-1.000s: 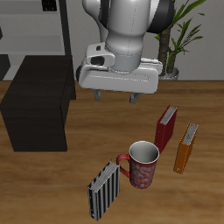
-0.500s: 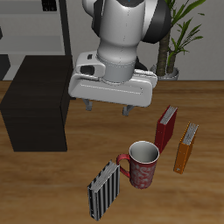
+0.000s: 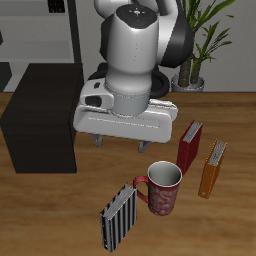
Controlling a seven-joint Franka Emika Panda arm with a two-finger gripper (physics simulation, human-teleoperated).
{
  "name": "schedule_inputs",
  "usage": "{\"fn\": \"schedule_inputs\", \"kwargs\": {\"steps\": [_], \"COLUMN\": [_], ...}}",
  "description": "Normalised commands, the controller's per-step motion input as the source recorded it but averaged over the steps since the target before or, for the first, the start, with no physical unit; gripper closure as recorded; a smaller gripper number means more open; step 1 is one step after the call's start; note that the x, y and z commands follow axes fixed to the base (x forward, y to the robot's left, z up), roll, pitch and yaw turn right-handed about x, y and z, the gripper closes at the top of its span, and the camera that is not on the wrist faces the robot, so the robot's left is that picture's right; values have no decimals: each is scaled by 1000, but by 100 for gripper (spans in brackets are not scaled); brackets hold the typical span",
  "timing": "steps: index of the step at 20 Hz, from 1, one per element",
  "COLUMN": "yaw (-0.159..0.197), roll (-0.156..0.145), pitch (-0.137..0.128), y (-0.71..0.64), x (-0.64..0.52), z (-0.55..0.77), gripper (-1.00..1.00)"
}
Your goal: Place the striped book in the top region of the shelf
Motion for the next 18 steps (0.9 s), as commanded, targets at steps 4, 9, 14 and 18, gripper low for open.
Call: {"fn": "schedule_inputs", "kwargs": {"steps": [4, 9, 14, 18], "yaw": [-27, -27, -19, -62], "roll": [1, -2, 28, -1], "pitch": [-7, 1, -14, -34], "y": [-38, 41, 147, 69], "x": [248, 131, 108, 27], "z": [-192, -198, -321, -348], "gripper": [-100, -100, -100, -100]}}
